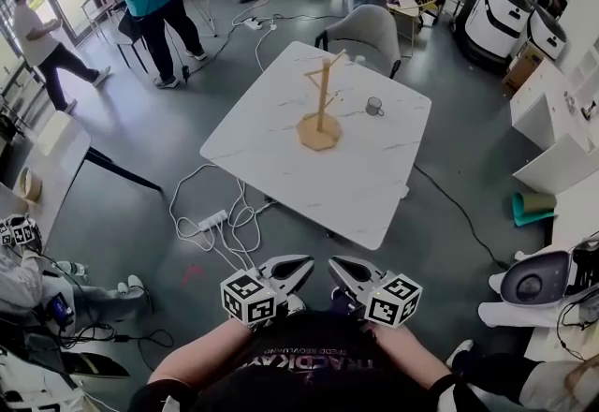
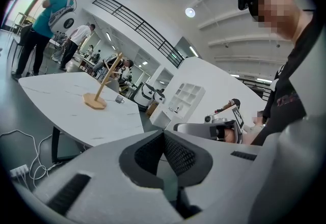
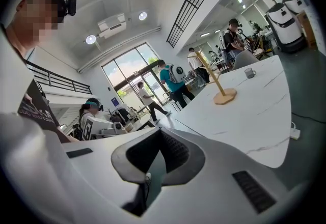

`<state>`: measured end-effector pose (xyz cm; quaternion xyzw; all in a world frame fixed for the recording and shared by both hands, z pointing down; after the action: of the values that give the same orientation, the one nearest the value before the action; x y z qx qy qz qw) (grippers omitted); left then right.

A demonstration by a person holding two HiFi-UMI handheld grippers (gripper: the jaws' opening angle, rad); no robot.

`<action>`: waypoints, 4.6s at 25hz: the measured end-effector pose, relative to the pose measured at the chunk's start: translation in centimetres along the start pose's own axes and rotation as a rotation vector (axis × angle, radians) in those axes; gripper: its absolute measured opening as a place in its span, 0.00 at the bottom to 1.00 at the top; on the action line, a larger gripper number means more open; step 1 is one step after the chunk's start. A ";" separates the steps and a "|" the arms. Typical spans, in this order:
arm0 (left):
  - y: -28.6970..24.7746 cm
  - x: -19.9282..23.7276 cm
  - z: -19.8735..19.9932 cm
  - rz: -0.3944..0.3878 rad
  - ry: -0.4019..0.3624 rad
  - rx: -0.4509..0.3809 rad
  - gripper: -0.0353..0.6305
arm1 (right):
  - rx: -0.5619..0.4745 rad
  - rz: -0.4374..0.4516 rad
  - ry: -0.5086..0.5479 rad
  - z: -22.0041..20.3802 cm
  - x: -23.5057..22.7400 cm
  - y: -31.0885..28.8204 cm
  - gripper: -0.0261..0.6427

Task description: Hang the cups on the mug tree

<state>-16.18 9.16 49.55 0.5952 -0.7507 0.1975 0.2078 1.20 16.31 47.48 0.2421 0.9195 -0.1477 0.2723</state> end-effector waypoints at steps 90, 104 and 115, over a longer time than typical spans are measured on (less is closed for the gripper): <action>-23.7 7.7 4.3 0.302 0.135 0.007 0.05 | 0.131 -0.283 0.250 22.2 -46.6 -12.6 0.13; -23.8 7.8 4.1 0.357 0.149 -0.003 0.05 | 0.261 -0.324 0.329 22.2 -51.2 -16.7 0.16; -23.2 7.6 3.4 0.381 0.169 -0.017 0.05 | 0.356 -0.359 0.401 21.9 -51.9 -19.0 0.16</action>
<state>4.62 -3.83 51.98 0.4219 -0.8312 0.2764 0.2339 38.70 -27.36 62.13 0.1441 0.9426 -0.3011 0.0089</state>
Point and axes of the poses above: the fingertips, and each gripper's own axes: y backward along the fingers, x to its left, z out of its top, the point moved 9 cm from there along y, backward along the fingers, and after that the axes turned 7 degrees about -x, right-handed, at the moved point
